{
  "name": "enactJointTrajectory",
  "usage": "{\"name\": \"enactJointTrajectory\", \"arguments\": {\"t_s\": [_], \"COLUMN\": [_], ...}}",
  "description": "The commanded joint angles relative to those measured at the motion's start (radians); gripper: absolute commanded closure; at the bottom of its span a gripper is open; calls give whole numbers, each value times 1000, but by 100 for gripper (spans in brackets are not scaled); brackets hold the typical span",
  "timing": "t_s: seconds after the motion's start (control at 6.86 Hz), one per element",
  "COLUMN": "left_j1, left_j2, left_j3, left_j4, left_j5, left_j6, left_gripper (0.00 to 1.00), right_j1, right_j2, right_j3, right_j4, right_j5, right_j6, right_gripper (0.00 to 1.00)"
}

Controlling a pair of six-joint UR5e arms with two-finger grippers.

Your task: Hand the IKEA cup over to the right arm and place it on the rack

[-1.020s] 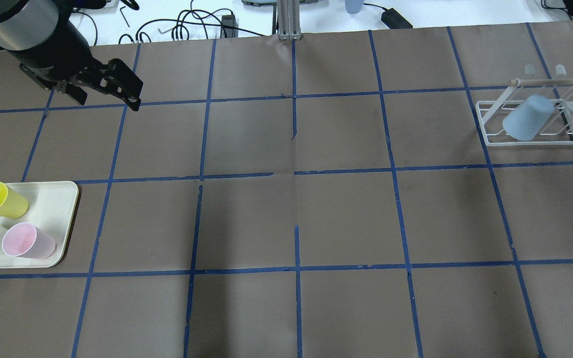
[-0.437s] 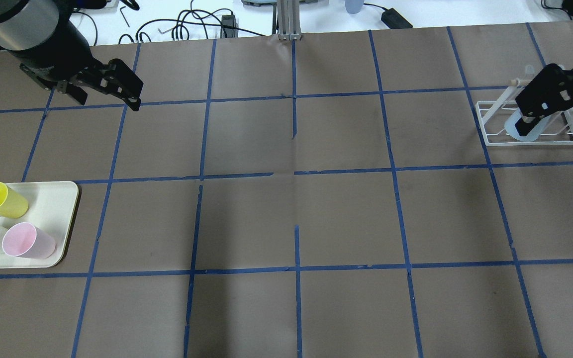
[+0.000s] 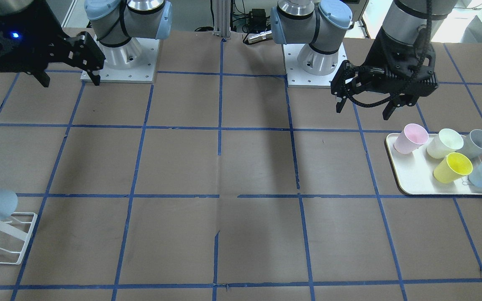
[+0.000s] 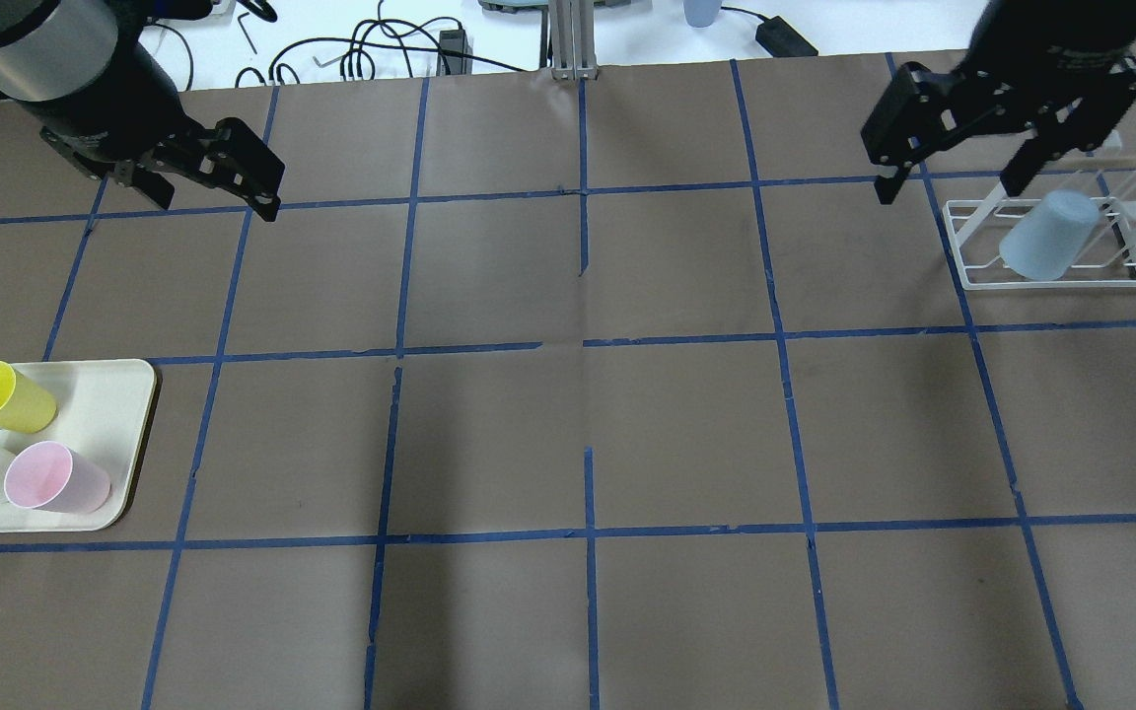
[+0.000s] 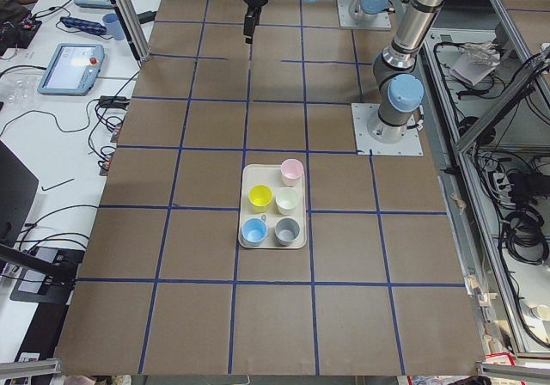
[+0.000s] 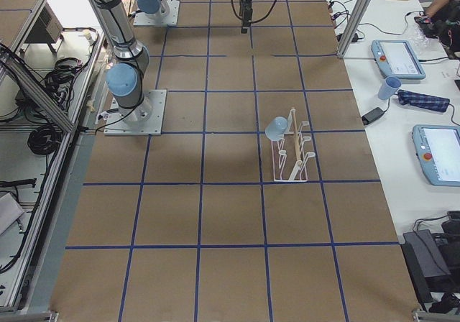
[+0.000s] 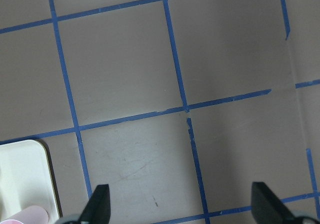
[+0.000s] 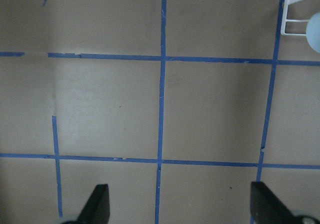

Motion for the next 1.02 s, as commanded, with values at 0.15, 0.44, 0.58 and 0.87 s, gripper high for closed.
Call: {"name": "enactJointTrajectory", "arguments": {"t_s": [0.15, 0.44, 0.58, 0.87], "left_j1": [0, 0, 0, 0], "left_j2": [-1, 3, 6, -2], "left_j3": [0, -5, -12, 0], "left_j4": [0, 3, 9, 9], "left_j5": [0, 0, 0, 0], "left_j6": [0, 0, 0, 2], "left_gripper": [0, 0, 0, 0], "right_j1": [80, 105, 107, 107], "right_j2": [53, 39, 38, 13], "right_j3": [-36, -10, -5, 21], "right_j4": [-5, -11, -22, -45], "right_j5": [3, 0, -6, -8], "right_j6": [25, 21, 17, 12], "right_gripper": [0, 0, 0, 0]}}
